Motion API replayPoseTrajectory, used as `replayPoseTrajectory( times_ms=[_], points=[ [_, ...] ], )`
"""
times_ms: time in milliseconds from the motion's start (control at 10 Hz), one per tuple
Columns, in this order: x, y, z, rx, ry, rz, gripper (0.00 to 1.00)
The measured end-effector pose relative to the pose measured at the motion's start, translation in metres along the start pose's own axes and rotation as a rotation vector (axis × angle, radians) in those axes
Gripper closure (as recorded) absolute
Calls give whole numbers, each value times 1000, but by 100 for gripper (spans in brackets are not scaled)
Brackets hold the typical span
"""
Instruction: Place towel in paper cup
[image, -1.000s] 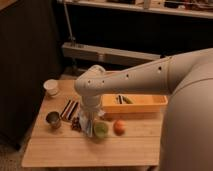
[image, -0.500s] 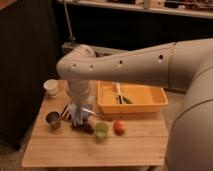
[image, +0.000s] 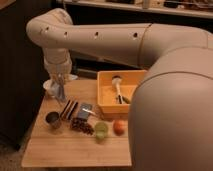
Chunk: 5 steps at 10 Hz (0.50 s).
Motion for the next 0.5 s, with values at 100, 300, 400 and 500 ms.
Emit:
replayPoseTrajectory(
  times_ms=[100, 300, 400, 500],
  points=[
    [-1, 3, -1, -3, 0, -3, 100],
    [-2, 0, -1, -1, 0, 1, 100],
    [-2, 1, -1, -1, 0, 0, 100],
    [-2, 1, -1, -4, 0, -1, 100]
  ],
)
